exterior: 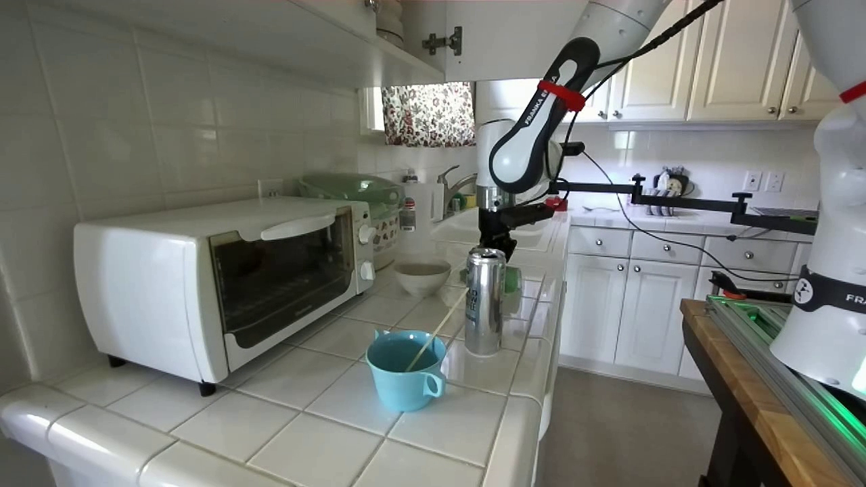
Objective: Wipe the counter with the green cloth
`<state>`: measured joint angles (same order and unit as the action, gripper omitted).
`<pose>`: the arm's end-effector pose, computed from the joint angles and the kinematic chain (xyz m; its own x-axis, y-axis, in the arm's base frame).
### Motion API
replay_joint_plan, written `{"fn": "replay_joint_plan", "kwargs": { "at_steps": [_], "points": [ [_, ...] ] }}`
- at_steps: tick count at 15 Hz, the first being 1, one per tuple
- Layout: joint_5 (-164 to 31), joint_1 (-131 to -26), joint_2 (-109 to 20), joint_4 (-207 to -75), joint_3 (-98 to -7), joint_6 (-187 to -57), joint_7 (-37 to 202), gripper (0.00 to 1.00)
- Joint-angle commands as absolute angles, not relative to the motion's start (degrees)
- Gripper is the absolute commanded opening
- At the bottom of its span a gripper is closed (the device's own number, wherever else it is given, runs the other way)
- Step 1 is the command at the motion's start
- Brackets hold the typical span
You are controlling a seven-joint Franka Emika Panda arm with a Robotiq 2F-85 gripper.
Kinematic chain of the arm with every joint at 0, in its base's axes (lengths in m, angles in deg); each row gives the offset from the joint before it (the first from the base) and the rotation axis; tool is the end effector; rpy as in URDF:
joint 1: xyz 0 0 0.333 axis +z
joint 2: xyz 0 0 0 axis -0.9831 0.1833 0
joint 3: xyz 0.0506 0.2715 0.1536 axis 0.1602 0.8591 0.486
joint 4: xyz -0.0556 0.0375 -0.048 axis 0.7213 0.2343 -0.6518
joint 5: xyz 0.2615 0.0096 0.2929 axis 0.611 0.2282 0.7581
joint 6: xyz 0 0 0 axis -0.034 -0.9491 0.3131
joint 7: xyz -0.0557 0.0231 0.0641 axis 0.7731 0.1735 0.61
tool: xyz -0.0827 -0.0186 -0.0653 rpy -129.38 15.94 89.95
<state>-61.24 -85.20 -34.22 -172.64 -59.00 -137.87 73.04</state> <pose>0.5402 -0.1629 0.1809 0.8568 -0.5149 0.0259 -0.5155 -0.8546 0.0629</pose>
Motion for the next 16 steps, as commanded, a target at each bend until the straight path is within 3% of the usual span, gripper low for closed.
{"fn": "replay_joint_plan", "kwargs": {
  "at_steps": [1, 11, 12, 13, 16],
  "points": [
    [-60.3, -87.4, -35.1, -173.7, -60.8, -137.7, 73.0, 0.02],
    [-60.4, -88.5, -35.5, -173.5, -61.9, -138.4, 72.5, 0.02],
    [-60.2, -88.6, -35.5, -173.4, -61.8, -138.2, 72.5, 0.31],
    [-60.1, -88.6, -35.6, -173.4, -61.7, -138.0, 72.5, 0.32],
    [-60.3, -88.4, -36.0, -173.6, -62.0, -138.1, 72.1, 0.53]
  ]
}}
